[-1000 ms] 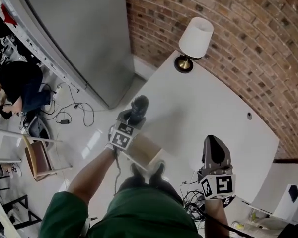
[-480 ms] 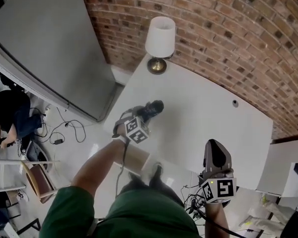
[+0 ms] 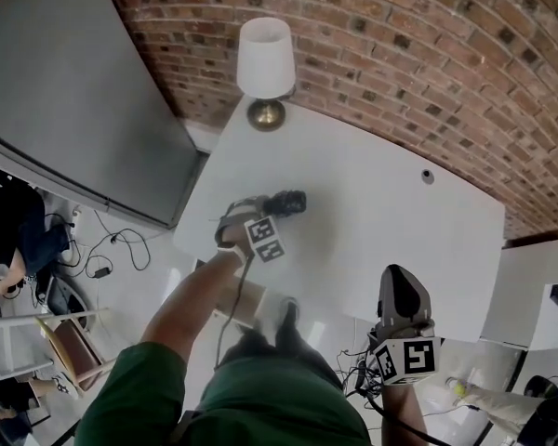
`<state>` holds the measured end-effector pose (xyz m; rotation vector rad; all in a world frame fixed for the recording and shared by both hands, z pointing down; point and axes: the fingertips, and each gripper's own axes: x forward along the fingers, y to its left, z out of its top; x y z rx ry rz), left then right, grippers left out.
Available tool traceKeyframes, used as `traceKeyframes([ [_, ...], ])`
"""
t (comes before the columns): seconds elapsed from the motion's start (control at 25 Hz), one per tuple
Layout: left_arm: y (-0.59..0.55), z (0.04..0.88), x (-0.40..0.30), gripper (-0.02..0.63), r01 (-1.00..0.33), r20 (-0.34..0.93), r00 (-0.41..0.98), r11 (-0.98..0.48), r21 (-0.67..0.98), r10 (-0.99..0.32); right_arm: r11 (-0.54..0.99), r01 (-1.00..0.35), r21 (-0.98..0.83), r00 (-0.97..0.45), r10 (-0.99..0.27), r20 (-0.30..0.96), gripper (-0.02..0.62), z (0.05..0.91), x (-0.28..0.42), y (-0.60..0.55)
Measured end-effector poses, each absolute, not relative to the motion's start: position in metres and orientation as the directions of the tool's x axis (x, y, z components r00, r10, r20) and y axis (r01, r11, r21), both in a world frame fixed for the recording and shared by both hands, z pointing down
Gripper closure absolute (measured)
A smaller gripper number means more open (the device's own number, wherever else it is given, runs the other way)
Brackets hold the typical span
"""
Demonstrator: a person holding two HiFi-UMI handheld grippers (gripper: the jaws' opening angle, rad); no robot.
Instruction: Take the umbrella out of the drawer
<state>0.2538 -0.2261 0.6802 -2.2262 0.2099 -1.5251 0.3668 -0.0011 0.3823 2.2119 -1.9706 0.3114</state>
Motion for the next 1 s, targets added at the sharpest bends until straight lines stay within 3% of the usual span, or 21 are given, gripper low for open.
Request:
traceKeyframes([
  [0.6,-0.235,0.717,0.273,0.373,0.090,0.871,0.365,-0.918,-0.386,-0.330,-0.115,-0.993,-0.028,0.101,-0.947,0.305,0.583,0.396,0.386,-0.016],
  [0.68,-0.236,0.713,0.274,0.349,0.074,0.857,0.399,-0.920,-0.385,-0.326,-0.096,-0.995,-0.024,0.084,-0.950,0.300,0.583,0.396,0.386,-0.022],
  [0.84,-0.232,0.692,0.279,0.221,0.038,0.814,0.486,-0.923,-0.383,-0.317,-0.065,-0.998,-0.024,0.055,-0.956,0.290,0.583,0.394,0.382,-0.033],
  [1.0,-0.220,0.650,0.279,0.216,-0.016,0.760,0.570,-0.929,-0.371,-0.313,-0.039,-0.999,-0.029,0.030,-0.964,0.264,0.583,0.388,0.377,-0.046],
])
